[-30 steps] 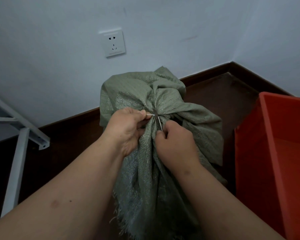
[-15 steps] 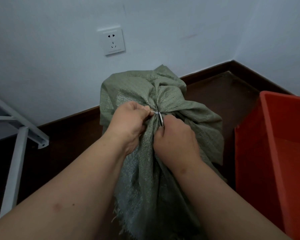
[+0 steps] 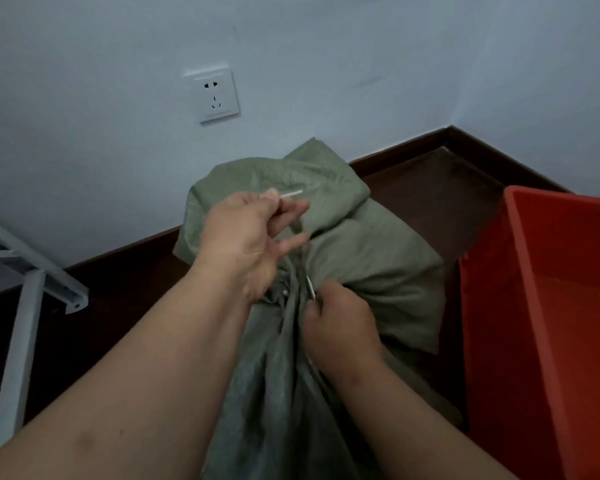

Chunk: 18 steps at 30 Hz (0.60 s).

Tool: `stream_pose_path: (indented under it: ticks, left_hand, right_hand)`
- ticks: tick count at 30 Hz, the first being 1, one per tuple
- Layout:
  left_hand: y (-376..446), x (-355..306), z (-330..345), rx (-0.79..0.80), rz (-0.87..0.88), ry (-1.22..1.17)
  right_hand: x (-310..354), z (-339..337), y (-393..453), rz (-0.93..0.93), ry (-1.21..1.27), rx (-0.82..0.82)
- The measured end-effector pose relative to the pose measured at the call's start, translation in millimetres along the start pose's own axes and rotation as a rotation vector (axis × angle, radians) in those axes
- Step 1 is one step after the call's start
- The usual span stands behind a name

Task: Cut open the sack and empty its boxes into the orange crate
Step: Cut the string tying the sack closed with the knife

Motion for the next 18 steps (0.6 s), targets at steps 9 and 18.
stream_pose_path:
  ticks: [9, 18]
  left_hand:
    - [7, 1, -35, -0.166, -0.022, 0.161]
    - [4, 65, -47, -0.15, -0.204, 0.427]
  right_hand:
    - [-18, -18, 11, 0.042, 0.097, -0.141]
    - [-27, -8, 14, 0.152, 0.215, -0.103]
Point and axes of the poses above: each hand's wrist, its own y-axis towards the middle knuckle, its own z-axis out of the palm, x = y × z, the point moved 1 cm from there along y, towards the middle knuckle, and after that the axes turned 3 degrees about -z, right-handed, at the moved point
